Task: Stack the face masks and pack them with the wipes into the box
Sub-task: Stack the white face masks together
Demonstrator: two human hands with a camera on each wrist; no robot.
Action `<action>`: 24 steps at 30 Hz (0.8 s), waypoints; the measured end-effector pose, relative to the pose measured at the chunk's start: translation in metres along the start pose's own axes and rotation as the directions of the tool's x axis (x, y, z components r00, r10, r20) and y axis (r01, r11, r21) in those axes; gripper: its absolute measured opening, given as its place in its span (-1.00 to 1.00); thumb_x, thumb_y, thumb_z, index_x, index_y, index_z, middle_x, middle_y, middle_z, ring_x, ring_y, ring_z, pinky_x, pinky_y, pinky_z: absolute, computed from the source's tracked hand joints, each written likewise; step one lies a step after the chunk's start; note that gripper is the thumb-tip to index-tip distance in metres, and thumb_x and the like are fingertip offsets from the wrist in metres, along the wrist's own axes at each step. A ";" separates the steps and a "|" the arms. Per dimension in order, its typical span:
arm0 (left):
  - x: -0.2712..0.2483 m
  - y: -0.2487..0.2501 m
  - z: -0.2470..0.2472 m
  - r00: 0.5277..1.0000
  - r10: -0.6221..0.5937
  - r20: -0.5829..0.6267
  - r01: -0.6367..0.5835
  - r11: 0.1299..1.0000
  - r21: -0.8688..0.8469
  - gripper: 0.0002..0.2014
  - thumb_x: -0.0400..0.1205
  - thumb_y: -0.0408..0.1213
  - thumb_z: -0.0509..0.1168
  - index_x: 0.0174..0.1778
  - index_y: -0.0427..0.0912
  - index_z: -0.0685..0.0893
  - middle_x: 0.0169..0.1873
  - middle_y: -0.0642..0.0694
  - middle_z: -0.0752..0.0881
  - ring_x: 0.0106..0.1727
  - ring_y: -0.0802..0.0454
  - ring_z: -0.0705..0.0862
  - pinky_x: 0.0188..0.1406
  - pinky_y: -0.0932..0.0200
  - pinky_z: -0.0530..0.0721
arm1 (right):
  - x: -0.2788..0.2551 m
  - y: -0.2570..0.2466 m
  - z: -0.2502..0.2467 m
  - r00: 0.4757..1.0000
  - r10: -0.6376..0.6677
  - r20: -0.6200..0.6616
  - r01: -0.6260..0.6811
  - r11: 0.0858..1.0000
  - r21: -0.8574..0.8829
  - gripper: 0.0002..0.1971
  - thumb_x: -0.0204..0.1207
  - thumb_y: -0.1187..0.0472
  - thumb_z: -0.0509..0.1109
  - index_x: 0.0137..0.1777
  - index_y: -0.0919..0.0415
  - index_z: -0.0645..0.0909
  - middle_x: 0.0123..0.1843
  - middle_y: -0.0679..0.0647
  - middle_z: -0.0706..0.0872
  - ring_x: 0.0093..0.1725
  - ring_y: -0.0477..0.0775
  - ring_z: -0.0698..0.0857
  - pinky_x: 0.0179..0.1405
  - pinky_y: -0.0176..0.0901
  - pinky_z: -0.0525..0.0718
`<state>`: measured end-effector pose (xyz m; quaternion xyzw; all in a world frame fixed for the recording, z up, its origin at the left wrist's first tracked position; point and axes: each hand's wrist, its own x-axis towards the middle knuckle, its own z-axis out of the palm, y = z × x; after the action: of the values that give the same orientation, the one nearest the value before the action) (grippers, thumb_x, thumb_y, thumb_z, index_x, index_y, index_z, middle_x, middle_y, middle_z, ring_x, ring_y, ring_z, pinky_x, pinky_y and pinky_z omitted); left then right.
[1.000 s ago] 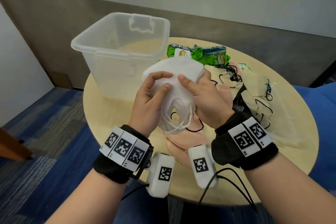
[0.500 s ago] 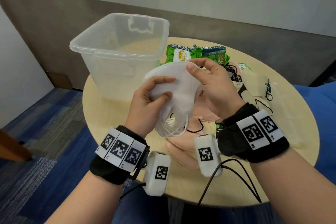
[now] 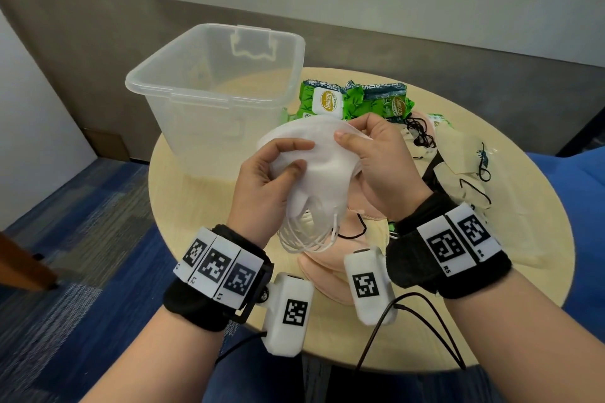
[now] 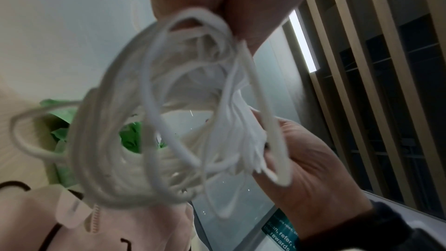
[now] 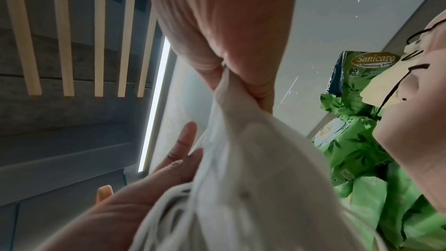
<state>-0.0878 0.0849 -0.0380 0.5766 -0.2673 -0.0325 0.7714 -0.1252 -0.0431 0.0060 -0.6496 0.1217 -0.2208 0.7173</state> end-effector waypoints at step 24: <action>0.003 -0.004 -0.003 0.974 0.143 -0.177 -0.117 0.982 0.149 -0.68 0.56 -0.57 0.29 -0.14 0.01 0.72 -0.14 0.16 0.75 -0.03 0.35 0.67 0.02 0.41 0.57 | -0.010 -0.006 -0.002 0.947 -0.320 -0.037 0.307 0.932 -0.190 -0.77 0.37 0.45 0.50 -0.35 0.15 0.58 -0.39 0.05 0.67 -0.34 -0.02 0.61 -0.22 -0.20 0.62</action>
<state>-0.0831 0.0850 -0.0415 0.6100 -0.2327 0.0909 0.7520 -0.1356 -0.0405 0.0103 -0.7156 0.0602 -0.3422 0.6060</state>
